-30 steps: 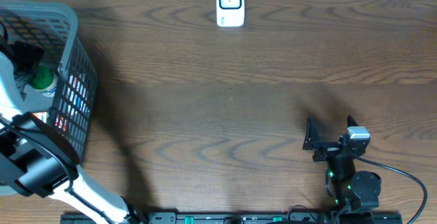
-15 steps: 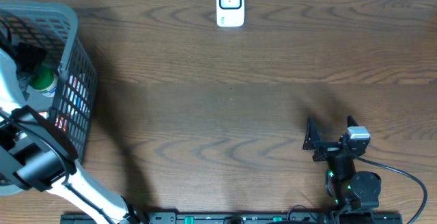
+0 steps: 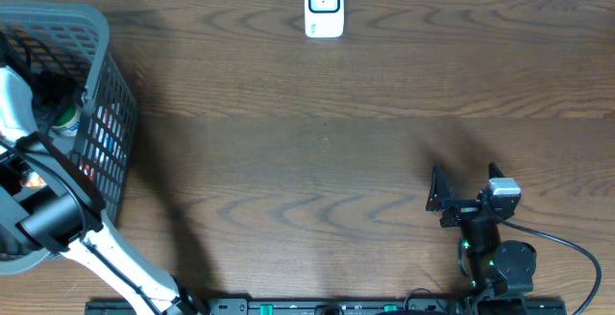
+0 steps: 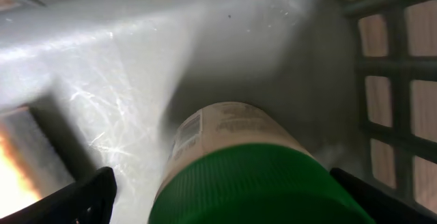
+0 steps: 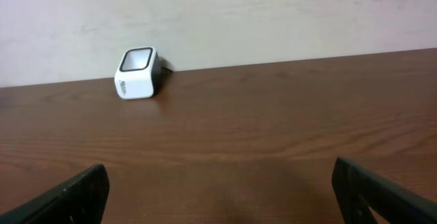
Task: Scan the item barcode
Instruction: 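Lower the left gripper and grasp the green-capped bottle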
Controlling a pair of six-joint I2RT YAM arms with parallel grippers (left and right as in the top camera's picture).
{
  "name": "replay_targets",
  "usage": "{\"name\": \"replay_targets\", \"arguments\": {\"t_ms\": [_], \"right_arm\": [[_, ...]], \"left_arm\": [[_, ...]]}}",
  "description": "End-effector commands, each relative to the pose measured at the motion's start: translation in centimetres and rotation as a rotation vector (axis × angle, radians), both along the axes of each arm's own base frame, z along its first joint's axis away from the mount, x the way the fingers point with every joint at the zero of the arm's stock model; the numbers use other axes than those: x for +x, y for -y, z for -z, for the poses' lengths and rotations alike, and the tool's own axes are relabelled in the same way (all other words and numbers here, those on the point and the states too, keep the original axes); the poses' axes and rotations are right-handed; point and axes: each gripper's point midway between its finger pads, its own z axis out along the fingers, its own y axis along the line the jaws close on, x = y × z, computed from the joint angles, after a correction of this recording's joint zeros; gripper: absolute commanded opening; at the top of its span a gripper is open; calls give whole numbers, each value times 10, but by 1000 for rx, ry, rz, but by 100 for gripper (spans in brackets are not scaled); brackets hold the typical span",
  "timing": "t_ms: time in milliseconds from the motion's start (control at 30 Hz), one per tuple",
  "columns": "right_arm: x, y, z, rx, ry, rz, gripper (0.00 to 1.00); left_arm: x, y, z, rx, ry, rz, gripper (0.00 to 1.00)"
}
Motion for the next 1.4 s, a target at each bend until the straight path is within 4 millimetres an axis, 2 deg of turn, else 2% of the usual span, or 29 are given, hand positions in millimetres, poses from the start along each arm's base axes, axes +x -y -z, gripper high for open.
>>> {"name": "replay_targets", "arguments": {"t_ms": [0,233,300,633,833,933,1033,1133,1233,1367], "right_arm": [[0,-1,1,-15,1,-1,99],[0,-1,1,-15,1,-1,99],[0,-1,1,-15,1,-1,99],[0,-1,1,-15,1,-1,99],[0,-1,1,-15,1,-1,99],[0,-1,1,-15,1,-1,99],[0,-1,1,-15,1,-1,99],[0,-1,1,-15,1,-1,99],[0,-1,1,-15,1,-1,99],[0,-1,1,-15,1,-1,99]], "left_arm": [[3,4,14,-22,-13,18,96],[13,14,16,-18,-7,45,96],[16,16,16,-16,-5,53,93],[17,19,16,-8,-13,85,63],[16,19,13,-2,-18,114,60],[16,19,2,10,-6,125,60],[17,18,-22,40,26,138,60],[16,18,-65,96,88,161,60],[8,21,-116,159,166,160,60],[-14,35,-186,235,268,157,60]]}}
